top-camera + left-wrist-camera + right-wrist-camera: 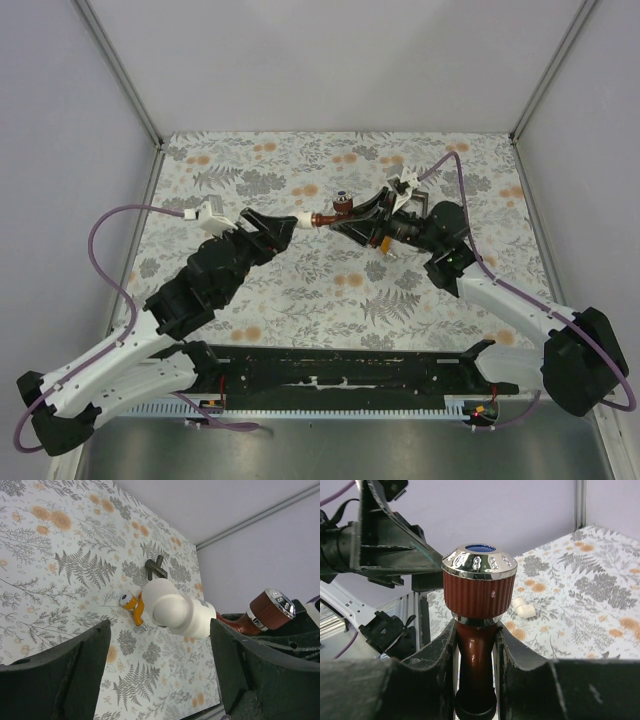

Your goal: Install the water faucets

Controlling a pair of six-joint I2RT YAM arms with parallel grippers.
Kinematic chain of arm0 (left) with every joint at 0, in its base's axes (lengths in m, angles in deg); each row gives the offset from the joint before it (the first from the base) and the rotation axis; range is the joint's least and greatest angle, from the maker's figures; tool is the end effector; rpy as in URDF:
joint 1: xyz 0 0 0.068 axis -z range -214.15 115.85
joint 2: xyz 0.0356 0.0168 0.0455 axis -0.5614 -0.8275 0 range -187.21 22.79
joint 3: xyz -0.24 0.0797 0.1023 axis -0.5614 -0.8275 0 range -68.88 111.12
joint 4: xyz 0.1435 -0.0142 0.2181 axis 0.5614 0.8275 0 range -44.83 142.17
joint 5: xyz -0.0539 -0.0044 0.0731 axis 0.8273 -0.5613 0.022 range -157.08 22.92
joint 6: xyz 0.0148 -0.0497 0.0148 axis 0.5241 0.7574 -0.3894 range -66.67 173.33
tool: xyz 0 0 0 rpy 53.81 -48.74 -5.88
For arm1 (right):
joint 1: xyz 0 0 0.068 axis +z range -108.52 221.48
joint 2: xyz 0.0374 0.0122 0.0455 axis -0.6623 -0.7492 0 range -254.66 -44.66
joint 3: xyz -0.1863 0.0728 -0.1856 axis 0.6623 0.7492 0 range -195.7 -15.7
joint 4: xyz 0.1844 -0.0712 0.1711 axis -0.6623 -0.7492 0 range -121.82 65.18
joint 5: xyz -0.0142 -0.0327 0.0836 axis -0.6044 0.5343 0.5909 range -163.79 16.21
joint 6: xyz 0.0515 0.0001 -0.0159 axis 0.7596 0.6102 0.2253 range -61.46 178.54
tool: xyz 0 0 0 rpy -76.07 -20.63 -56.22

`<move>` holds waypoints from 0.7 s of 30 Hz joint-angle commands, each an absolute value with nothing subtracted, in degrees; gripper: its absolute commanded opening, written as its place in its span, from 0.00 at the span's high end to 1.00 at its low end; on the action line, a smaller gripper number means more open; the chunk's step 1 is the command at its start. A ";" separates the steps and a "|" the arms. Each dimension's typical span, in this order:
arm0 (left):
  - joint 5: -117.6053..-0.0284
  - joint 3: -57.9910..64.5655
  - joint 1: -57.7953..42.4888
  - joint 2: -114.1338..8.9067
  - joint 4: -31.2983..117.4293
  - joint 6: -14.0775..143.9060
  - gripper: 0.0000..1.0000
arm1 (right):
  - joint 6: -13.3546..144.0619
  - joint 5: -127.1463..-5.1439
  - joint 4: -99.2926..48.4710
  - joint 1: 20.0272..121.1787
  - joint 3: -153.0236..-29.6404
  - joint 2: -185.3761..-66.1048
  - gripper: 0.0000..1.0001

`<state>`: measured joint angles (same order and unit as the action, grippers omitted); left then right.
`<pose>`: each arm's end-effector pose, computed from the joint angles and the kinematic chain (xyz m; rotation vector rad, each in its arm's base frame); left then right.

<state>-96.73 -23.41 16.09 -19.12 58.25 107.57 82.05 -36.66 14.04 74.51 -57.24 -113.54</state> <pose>0.1210 -0.1178 0.3476 -0.4546 1.7418 -0.8903 0.2149 0.1653 0.3210 -0.6990 1.3654 1.2424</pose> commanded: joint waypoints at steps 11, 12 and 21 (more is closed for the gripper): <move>-97.58 -28.19 14.36 -22.99 41.30 126.71 0.20 | 77.00 -39.42 26.86 77.07 -54.72 -112.51 1.00; -97.40 -28.54 14.36 -23.26 41.39 128.64 0.20 | 76.82 -39.68 26.95 77.25 -54.55 -112.51 1.00; -96.34 -30.30 14.36 -22.56 44.91 134.63 0.20 | 75.15 -42.32 26.86 77.60 -53.67 -111.90 1.00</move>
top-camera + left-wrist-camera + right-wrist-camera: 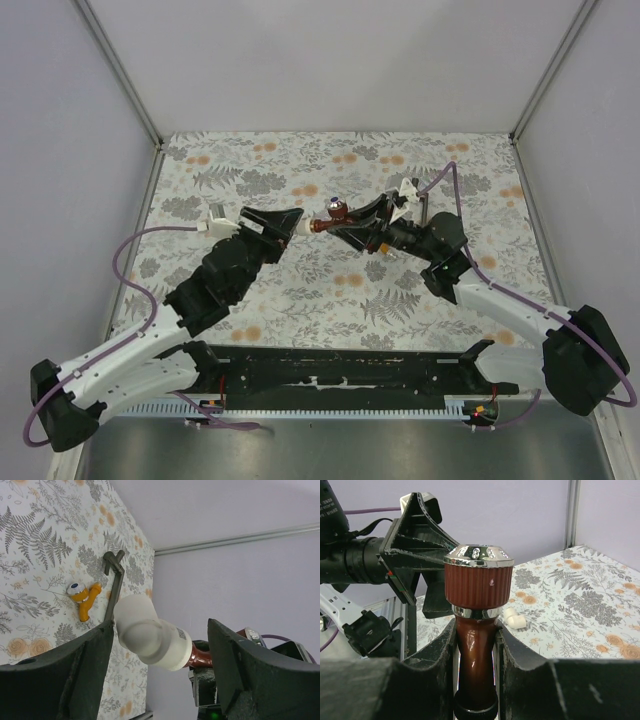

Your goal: Install the water faucets

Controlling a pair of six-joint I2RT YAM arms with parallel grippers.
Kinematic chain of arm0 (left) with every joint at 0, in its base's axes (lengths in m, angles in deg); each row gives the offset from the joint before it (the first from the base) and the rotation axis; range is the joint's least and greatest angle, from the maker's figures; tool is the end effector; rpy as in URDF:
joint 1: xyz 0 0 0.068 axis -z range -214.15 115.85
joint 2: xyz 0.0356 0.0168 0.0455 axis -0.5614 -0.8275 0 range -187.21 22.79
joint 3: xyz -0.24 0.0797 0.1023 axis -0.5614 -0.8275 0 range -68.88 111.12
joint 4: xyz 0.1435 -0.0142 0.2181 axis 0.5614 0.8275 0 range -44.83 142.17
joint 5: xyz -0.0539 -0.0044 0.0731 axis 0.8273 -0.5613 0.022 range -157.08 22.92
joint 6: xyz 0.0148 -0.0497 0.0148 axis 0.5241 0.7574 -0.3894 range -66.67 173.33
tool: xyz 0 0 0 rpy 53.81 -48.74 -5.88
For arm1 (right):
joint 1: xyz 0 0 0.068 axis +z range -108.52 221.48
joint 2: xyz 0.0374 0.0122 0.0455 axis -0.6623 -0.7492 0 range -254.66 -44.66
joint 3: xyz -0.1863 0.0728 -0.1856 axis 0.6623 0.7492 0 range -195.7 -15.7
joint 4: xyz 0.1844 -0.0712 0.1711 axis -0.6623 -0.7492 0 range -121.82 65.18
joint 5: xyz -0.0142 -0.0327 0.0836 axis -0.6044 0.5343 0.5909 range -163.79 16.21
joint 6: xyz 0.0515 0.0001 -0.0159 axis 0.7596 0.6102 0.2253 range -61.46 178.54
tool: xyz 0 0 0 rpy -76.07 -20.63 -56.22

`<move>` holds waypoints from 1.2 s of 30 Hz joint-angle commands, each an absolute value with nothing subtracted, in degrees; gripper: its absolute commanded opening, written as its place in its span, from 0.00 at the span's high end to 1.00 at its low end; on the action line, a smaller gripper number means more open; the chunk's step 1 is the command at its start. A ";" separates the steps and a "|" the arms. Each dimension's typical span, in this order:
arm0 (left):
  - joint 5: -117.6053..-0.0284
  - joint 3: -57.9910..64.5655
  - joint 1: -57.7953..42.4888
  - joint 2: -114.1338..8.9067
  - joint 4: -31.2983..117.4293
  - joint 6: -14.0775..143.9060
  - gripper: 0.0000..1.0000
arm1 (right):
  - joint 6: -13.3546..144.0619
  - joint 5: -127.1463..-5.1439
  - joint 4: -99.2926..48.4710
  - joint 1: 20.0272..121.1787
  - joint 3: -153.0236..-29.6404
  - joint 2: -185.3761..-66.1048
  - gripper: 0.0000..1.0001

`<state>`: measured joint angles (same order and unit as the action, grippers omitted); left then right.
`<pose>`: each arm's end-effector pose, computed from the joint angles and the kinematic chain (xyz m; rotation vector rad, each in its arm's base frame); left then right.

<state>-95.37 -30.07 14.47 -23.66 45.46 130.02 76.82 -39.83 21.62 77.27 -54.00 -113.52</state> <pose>0.1405 -0.1339 0.3172 -0.8213 1.6539 -1.1854 0.2039 0.1715 0.3152 -0.7373 1.2385 1.1678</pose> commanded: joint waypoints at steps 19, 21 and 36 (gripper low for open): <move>-94.50 -32.67 14.45 -24.67 40.61 145.18 0.20 | 77.96 -42.41 34.33 78.56 -52.09 -113.30 1.00; -94.50 -32.67 14.45 -25.02 38.85 145.53 0.21 | 78.05 -42.15 34.68 78.74 -51.91 -113.57 1.00; -95.64 -38.99 14.36 -23.70 20.32 138.78 0.87 | 86.39 -44.60 36.44 79.71 -50.59 -113.92 1.00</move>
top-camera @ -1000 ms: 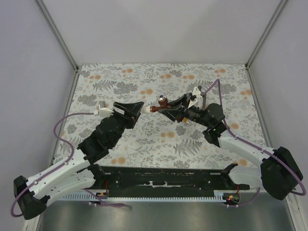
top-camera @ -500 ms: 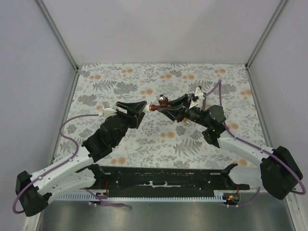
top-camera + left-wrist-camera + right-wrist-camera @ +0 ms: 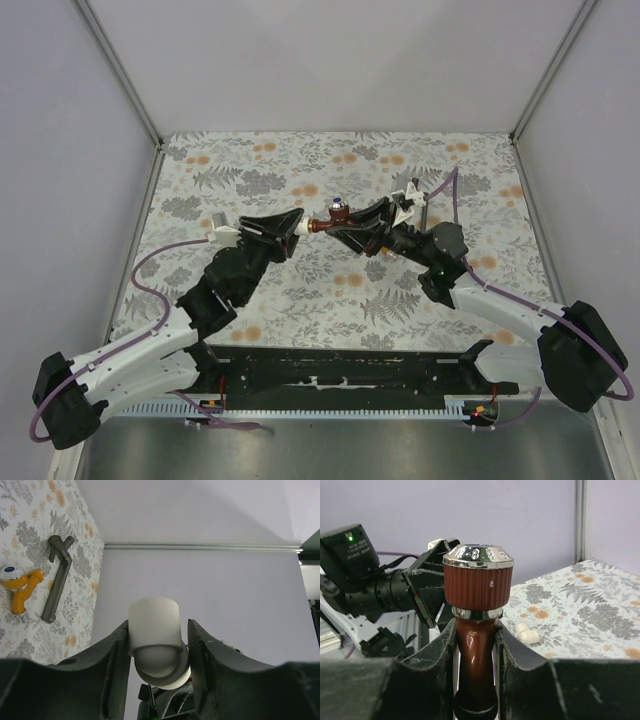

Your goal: Install the water faucets

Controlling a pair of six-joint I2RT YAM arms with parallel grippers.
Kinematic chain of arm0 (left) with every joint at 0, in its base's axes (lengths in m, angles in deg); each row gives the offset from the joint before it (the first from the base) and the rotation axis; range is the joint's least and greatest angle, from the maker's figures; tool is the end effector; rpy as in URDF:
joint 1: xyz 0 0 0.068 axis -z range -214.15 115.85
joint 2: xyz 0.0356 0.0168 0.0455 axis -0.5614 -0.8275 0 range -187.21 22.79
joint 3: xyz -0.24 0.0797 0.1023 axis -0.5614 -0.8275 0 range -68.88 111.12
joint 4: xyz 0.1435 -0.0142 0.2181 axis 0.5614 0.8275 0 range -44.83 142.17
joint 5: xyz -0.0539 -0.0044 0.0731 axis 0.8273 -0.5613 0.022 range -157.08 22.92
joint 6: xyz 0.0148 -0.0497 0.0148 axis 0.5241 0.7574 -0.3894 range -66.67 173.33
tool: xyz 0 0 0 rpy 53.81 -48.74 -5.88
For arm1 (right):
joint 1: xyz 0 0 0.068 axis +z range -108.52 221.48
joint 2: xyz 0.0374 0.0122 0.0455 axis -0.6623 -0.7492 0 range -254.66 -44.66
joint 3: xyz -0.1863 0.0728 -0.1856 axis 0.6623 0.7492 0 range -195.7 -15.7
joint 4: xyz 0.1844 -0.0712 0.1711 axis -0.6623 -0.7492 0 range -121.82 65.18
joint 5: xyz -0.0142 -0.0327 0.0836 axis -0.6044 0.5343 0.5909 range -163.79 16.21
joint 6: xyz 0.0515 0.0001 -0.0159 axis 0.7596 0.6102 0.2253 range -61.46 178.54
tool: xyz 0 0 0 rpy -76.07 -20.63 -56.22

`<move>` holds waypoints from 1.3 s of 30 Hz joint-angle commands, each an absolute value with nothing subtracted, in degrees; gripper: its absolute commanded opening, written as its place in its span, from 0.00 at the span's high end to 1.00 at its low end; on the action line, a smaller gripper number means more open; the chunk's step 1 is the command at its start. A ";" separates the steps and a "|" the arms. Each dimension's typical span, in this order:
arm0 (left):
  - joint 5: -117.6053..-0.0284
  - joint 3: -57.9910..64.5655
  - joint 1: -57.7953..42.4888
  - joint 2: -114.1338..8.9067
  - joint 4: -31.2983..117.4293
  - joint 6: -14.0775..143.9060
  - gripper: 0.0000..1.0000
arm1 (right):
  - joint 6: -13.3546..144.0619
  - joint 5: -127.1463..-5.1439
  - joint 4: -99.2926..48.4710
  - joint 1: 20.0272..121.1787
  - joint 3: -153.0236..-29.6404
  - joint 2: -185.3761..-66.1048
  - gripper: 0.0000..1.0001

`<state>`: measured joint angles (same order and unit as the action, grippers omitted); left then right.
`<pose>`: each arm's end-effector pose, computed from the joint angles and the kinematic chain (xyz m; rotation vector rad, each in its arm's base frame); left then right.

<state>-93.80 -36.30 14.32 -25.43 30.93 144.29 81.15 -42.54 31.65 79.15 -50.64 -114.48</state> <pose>0.1460 -0.1406 0.2995 -1.0234 1.5005 -1.4736 0.1955 0.1742 0.3089 -0.6728 1.1705 1.2243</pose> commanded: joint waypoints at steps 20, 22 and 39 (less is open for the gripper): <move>-55.68 -39.89 14.36 -16.94 -6.36 76.39 0.98 | 142.19 -53.83 37.31 81.55 -49.45 -119.62 0.99; -52.85 -37.87 14.36 -15.18 -0.83 72.60 0.98 | 144.57 -53.92 39.25 81.55 -48.92 -120.50 0.97; -82.17 -45.40 14.36 -6.92 5.88 83.20 0.98 | 124.48 -55.07 30.75 77.17 -47.25 -112.44 0.02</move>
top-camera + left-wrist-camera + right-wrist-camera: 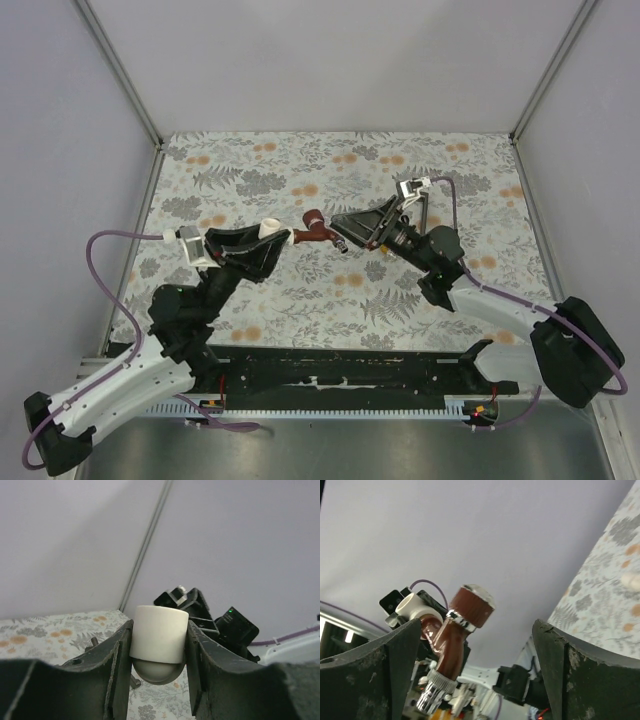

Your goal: Install the water faucets

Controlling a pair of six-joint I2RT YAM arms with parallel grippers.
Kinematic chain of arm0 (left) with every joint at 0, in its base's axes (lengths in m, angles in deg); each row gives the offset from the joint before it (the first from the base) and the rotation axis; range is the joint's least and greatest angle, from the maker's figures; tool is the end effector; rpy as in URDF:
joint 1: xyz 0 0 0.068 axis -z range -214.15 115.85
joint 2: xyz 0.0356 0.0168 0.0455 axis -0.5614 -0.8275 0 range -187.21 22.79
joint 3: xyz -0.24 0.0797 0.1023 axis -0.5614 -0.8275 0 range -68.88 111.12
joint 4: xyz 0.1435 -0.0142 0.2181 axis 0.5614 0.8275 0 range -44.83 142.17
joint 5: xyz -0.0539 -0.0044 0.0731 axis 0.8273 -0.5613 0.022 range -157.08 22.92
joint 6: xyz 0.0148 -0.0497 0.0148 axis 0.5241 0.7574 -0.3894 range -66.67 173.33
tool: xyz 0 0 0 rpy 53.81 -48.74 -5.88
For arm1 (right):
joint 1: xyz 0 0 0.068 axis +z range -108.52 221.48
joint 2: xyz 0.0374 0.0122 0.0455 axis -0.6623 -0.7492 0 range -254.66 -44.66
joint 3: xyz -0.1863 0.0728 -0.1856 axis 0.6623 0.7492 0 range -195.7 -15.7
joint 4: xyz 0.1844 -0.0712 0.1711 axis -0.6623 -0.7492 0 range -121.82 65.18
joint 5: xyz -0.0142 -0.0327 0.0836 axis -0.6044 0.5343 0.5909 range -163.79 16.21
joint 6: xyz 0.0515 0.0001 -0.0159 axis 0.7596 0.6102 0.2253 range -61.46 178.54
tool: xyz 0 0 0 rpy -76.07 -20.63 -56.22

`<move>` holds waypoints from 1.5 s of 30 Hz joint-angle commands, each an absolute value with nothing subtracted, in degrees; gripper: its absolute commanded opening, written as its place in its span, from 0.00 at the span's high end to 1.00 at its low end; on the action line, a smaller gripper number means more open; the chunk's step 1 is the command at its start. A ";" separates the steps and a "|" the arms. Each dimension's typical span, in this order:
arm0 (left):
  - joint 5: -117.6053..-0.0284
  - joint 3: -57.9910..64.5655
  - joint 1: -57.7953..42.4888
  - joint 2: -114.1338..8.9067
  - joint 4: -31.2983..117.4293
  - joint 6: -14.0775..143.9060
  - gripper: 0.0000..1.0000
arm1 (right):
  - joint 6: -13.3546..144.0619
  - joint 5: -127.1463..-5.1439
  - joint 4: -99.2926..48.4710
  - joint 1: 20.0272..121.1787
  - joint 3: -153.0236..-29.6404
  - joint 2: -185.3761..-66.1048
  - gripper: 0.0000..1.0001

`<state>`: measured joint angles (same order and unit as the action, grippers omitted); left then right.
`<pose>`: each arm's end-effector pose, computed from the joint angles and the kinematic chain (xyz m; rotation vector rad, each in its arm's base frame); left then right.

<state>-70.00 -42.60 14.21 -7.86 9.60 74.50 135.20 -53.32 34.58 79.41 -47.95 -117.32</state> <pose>0.0914 -0.1001 0.3461 0.2070 1.0649 -1.0739 0.2038 0.1746 0.2873 0.1377 1.5238 1.8943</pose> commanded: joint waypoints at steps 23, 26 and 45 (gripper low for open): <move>-78.51 -46.30 6.45 -11.30 11.68 125.66 0.98 | 59.07 -26.24 7.27 76.72 -55.95 -100.29 0.02; -76.75 -45.24 6.28 -12.54 11.68 127.59 0.98 | 56.08 -25.36 4.90 77.16 -58.23 -101.87 0.05; -73.23 -43.92 6.01 -15.26 9.05 128.66 0.98 | 63.97 -25.80 9.54 78.74 -61.93 -111.89 0.57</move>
